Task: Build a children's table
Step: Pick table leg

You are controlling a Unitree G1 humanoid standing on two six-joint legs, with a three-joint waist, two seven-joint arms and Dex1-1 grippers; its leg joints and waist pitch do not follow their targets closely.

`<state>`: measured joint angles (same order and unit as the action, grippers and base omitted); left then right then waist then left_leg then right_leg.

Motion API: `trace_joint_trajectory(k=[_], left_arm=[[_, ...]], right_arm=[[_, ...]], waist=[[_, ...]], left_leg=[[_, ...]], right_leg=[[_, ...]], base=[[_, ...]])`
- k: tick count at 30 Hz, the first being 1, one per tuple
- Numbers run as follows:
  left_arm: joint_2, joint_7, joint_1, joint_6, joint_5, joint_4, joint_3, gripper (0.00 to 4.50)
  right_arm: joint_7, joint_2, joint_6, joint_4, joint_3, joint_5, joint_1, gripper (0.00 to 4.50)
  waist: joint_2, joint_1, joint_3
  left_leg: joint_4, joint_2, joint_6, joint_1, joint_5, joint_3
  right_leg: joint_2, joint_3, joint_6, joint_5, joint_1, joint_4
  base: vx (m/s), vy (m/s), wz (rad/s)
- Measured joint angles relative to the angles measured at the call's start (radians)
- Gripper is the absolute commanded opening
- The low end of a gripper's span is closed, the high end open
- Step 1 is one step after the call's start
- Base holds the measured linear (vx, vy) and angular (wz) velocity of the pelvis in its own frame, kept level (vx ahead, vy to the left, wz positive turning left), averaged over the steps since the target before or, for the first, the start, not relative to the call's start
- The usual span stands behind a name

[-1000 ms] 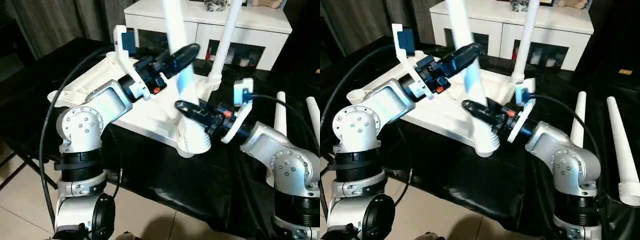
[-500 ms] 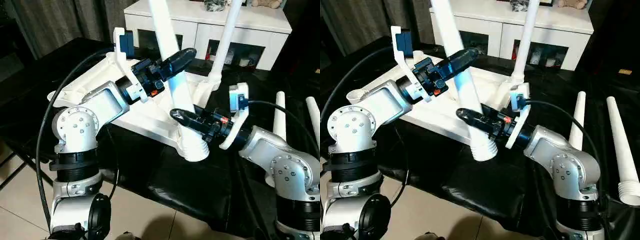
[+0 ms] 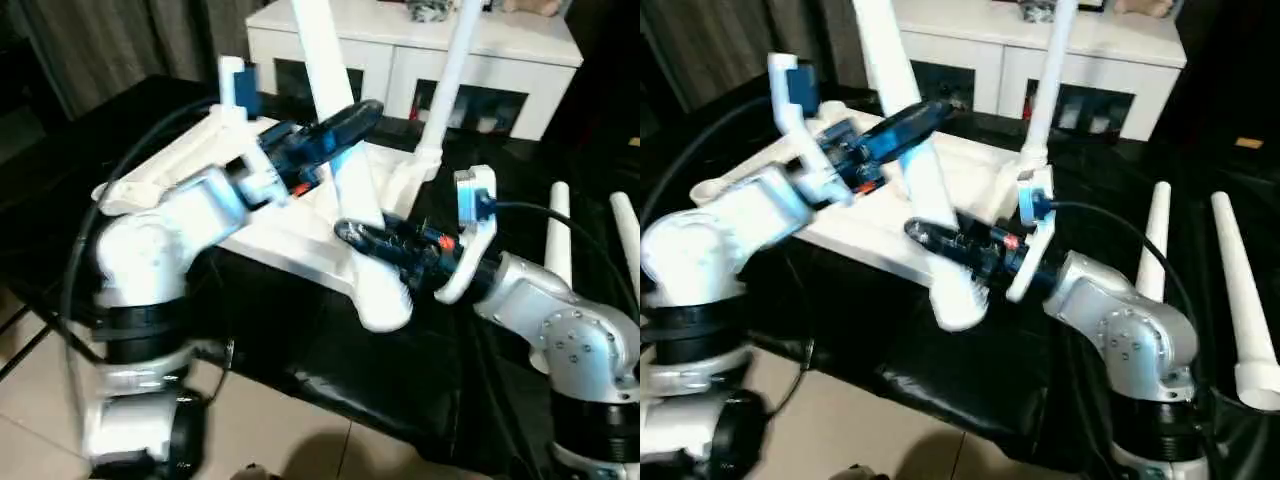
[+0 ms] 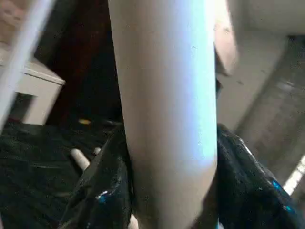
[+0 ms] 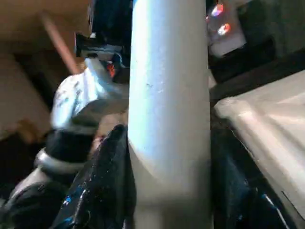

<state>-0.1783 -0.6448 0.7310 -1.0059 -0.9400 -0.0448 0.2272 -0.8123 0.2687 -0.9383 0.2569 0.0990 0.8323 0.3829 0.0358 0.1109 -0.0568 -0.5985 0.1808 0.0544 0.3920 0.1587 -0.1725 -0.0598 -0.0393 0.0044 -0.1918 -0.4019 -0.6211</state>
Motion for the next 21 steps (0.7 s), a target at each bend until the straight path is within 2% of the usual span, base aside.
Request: trace_joint_trajectory(k=[2, 7, 16, 17, 21], left_arm=[[-0.049, -0.084, -0.020, -0.021, -0.010, 0.012, -0.017, 1.93], [-0.093, -0.162, -0.027, -0.059, -0.025, 0.031, -0.034, 1.85], [-0.105, -0.189, -0.029, -0.041, -0.039, 0.050, -0.046, 1.82], [-0.104, -0.189, -0.029, -0.038, -0.039, 0.052, -0.046, 1.82], [-0.088, -0.162, -0.023, 0.001, 0.011, 0.063, -0.060, 1.81]], right_arm=[[-0.040, 0.018, -0.015, -0.006, -0.024, 0.004, -0.018, 1.85], [-0.072, 0.020, -0.025, -0.022, -0.053, 0.013, -0.026, 1.84], [-0.077, 0.024, -0.024, -0.027, -0.066, 0.023, -0.026, 1.84], [-0.077, 0.025, -0.022, -0.027, -0.066, 0.021, -0.026, 2.40], [-0.039, 0.020, 0.018, -0.048, -0.061, -0.011, -0.020, 2.74]], waist=[[0.001, 0.000, 0.000], [0.001, 0.000, 0.000], [0.001, 0.001, 0.000], [0.001, 0.001, 0.000], [0.001, 0.001, 0.000]], left_leg=[[0.000, 0.000, 0.000, 0.000, 0.000, 0.000], [0.000, 0.000, 0.000, 0.000, 0.000, 0.000], [0.000, 0.000, 0.000, 0.000, 0.000, 0.000], [0.000, 0.000, 0.000, 0.000, 0.000, 0.000], [0.000, 0.000, 0.000, 0.000, 0.000, 0.000]], right_leg=[[0.000, 0.000, 0.000, 0.000, 0.000, 0.000], [0.000, 0.000, -0.001, 0.000, 0.000, 0.000], [0.000, 0.000, -0.001, 0.001, 0.000, -0.001], [0.000, 0.000, -0.001, 0.001, 0.000, -0.001], [0.000, 0.000, -0.001, 0.001, 0.000, -0.001]], base=[[0.000, 0.000, 0.00], [0.000, 0.000, 0.00], [0.000, 0.000, 0.00], [0.000, 0.000, 0.00], [0.000, 0.000, 0.00]])
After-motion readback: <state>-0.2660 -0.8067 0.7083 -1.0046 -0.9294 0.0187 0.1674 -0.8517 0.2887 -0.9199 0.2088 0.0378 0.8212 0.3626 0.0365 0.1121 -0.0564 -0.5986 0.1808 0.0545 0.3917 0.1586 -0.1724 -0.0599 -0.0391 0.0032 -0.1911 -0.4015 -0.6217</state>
